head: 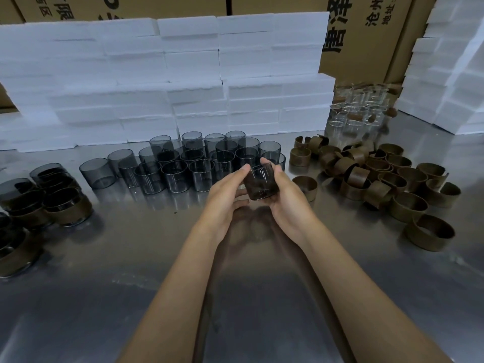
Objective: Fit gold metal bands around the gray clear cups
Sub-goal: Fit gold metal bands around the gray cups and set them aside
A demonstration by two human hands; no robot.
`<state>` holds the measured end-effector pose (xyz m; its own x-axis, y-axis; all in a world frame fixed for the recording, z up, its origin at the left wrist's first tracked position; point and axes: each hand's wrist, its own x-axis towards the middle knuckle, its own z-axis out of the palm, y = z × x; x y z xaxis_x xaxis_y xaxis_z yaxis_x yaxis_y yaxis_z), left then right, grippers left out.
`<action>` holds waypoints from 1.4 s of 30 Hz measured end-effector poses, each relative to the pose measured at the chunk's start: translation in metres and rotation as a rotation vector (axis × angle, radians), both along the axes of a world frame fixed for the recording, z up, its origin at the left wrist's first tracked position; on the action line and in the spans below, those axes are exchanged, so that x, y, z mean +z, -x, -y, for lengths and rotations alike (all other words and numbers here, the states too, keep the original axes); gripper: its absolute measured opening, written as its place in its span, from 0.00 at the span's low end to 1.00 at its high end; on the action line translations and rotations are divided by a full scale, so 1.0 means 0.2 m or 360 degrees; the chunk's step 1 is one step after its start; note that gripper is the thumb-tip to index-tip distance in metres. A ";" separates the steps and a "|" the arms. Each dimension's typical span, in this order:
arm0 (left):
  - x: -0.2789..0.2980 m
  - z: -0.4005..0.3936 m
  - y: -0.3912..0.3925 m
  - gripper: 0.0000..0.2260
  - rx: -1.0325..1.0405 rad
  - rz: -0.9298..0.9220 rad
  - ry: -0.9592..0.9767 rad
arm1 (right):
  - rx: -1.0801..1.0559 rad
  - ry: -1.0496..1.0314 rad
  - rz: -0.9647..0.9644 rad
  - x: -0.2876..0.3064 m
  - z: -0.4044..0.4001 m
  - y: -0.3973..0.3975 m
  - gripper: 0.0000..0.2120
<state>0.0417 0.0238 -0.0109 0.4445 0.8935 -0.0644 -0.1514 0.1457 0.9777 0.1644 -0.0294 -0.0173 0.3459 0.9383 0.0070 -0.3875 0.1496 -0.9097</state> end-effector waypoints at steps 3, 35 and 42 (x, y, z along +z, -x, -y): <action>0.01 0.00 0.01 0.13 -0.0071 0.0085 -0.0040 | 0.0054 -0.0001 -0.0042 0.00 0.02 -0.01 0.19; 0.01 0.01 0.00 0.27 -0.0347 -0.0060 -0.0434 | 0.0054 0.0119 -0.0557 0.02 0.04 -0.04 0.23; 0.00 0.06 -0.05 0.25 -0.0062 -0.0020 -0.0599 | 0.0107 0.0118 -0.0467 0.02 0.04 -0.05 0.19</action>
<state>0.0512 0.0128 -0.0103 0.4798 0.8381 0.2598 -0.1405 -0.2189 0.9656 0.1748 -0.0377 -0.0133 0.2604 0.9533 -0.1532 -0.6422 0.0525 -0.7648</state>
